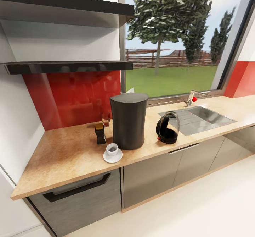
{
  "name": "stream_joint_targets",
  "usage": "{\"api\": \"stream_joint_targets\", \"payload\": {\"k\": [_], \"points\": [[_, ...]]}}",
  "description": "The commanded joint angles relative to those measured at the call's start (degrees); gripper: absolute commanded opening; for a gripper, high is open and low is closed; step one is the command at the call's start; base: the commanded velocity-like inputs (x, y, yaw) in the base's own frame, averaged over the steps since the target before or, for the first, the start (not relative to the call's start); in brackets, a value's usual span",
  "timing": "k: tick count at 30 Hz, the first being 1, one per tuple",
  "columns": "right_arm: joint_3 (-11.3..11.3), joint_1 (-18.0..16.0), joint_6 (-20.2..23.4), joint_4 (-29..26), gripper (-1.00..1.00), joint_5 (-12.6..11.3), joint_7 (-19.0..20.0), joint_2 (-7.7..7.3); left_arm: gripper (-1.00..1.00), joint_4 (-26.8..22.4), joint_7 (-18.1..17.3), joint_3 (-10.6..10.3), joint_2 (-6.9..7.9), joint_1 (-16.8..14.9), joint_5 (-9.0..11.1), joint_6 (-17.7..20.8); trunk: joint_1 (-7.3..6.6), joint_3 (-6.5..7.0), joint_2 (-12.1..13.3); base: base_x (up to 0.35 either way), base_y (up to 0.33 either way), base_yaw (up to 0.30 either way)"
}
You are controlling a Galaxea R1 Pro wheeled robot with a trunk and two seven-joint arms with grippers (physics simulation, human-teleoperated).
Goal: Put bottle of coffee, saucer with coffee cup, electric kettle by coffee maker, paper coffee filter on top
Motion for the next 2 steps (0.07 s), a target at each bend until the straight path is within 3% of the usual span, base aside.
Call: {"api": "stream_joint_targets", "payload": {"k": [1,2], "points": [[0.39,-0.07,-0.53,0.11,1.00,-0.58,0.18,0.02,1.00,-0.09,0.05,0.45,-0.07,-0.03,-0.60,0.32,0.03,-0.13,-0.12,0.000,0.000,0.000],[0.39,-0.07,-0.61,0.11,1.00,-0.57,0.18,0.03,1.00,-0.08,0.05,0.45,-0.09,-0.04,-0.60,0.30,0.03,-0.13,-0.12,0.000,0.000,0.000]]}}
